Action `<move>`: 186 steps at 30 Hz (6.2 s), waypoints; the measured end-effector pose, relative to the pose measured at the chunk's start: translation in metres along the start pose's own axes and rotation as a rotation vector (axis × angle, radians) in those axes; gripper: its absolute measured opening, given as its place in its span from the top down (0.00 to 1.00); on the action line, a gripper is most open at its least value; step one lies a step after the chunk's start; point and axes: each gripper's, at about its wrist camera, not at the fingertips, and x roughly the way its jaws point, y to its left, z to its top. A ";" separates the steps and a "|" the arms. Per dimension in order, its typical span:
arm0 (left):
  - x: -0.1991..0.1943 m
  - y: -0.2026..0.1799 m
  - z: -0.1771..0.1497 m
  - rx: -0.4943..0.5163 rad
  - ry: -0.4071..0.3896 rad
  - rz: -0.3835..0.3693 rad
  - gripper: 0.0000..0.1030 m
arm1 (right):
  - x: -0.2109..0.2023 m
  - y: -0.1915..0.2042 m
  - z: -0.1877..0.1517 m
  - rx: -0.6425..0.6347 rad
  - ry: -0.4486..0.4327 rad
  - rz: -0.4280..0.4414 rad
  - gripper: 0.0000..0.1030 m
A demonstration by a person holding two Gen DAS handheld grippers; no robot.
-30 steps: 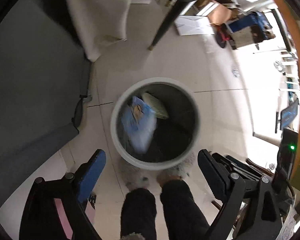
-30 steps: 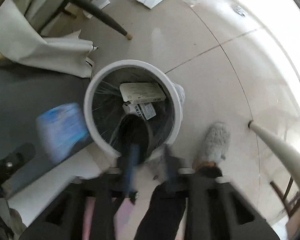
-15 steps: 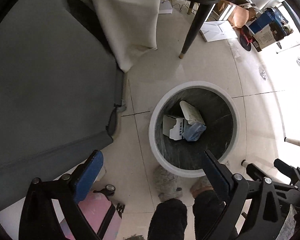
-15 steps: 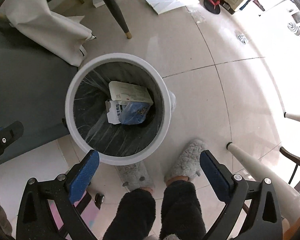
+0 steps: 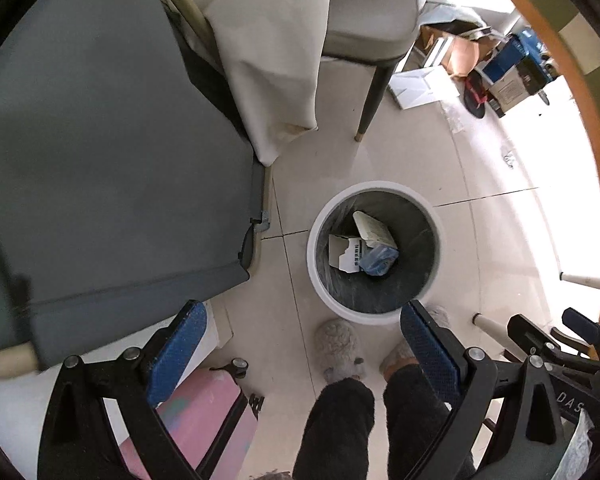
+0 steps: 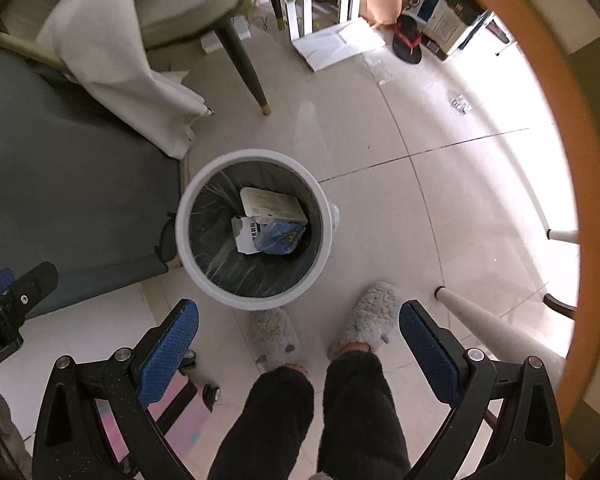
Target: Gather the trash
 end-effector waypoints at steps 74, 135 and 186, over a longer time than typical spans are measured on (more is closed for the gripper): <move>-0.279 -0.526 0.088 0.695 -0.180 -0.210 1.00 | -0.279 -0.572 0.065 0.822 -0.226 0.155 0.41; 0.138 -0.017 0.031 -0.102 0.209 -0.170 0.11 | 0.115 -0.025 0.032 0.040 0.186 0.267 0.13; -0.291 -0.022 -0.032 0.039 -0.285 -0.003 0.05 | -0.340 -0.035 -0.049 0.076 -0.194 0.228 0.01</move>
